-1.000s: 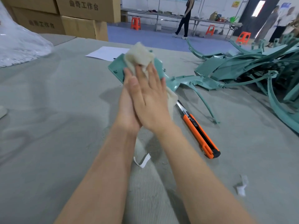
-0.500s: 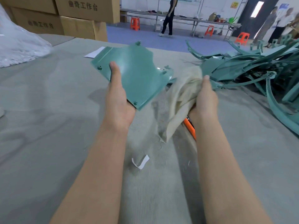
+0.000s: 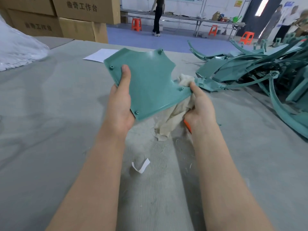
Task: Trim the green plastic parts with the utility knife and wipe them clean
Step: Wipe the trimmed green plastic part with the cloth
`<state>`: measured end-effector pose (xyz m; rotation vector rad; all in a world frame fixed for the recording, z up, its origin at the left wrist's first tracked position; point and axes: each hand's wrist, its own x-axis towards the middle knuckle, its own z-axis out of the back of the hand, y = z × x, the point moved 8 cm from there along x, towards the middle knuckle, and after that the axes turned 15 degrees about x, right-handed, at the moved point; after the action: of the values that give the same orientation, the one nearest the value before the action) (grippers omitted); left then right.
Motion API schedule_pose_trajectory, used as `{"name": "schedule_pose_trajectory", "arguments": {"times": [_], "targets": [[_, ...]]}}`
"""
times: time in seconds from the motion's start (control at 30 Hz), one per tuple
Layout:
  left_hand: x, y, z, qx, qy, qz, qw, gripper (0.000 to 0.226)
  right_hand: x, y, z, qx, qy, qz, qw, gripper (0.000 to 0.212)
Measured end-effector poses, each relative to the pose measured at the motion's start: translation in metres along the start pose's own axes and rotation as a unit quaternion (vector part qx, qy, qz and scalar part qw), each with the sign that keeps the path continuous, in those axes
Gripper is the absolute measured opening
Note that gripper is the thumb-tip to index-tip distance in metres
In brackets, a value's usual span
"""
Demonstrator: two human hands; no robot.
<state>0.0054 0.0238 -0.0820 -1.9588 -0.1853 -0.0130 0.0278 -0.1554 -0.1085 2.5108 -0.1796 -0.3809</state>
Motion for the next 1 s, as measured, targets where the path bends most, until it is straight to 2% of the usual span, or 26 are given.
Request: {"name": "schedule_pose_trajectory", "arguments": {"times": [0.1,0.17,0.23,0.33,0.4,0.53,0.67,0.73,0.77,0.87,0.9,0.93,1.0], "targets": [[0.000,-0.001,0.006,0.011,-0.023,-0.007,1.000,0.040,0.003,0.017,0.028,-0.002,-0.096,0.044,0.994,0.024],[0.001,-0.006,0.010,-0.009,-0.044,-0.029,0.999,0.034,0.005,0.025,0.040,0.043,-0.120,0.047,0.991,0.025],[0.001,-0.010,0.015,-0.017,-0.073,-0.045,0.996,0.031,0.006,0.034,0.039,0.085,-0.098,0.060,0.990,0.020],[-0.001,-0.011,0.017,0.006,-0.089,-0.052,0.995,0.032,-0.001,0.038,0.012,0.078,-0.006,0.099,0.992,0.016],[-0.002,-0.009,0.012,0.023,-0.069,-0.048,0.996,0.034,-0.008,0.035,-0.002,0.001,0.037,0.131,0.991,0.014],[-0.006,-0.007,0.001,0.057,-0.022,-0.028,0.998,0.035,-0.009,0.036,-0.002,-0.235,0.008,0.215,0.948,0.004],[-0.010,-0.011,-0.005,0.095,-0.029,-0.051,0.994,0.028,0.003,0.026,0.014,-0.314,-0.051,0.153,0.936,0.049],[-0.012,-0.015,-0.007,0.103,-0.036,-0.072,0.991,0.026,0.003,0.027,0.019,-0.355,-0.084,0.177,0.914,0.059],[-0.013,-0.018,-0.007,0.110,-0.037,-0.083,0.990,0.026,-0.001,0.032,0.019,-0.391,-0.102,0.210,0.891,0.058],[-0.017,-0.025,-0.010,0.127,-0.034,-0.112,0.985,0.026,-0.012,0.051,0.014,-0.527,-0.135,0.303,0.783,0.045],[-0.018,-0.027,-0.011,0.132,-0.032,-0.121,0.983,0.026,-0.012,0.053,0.011,-0.552,-0.123,0.318,0.761,0.040],[-0.018,-0.029,-0.011,0.139,-0.034,-0.131,0.981,0.027,-0.012,0.053,0.008,-0.561,-0.104,0.321,0.756,0.035],[-0.020,-0.034,-0.011,0.152,-0.045,-0.153,0.975,0.030,-0.012,0.049,0.002,-0.550,-0.066,0.312,0.772,0.024]]}}
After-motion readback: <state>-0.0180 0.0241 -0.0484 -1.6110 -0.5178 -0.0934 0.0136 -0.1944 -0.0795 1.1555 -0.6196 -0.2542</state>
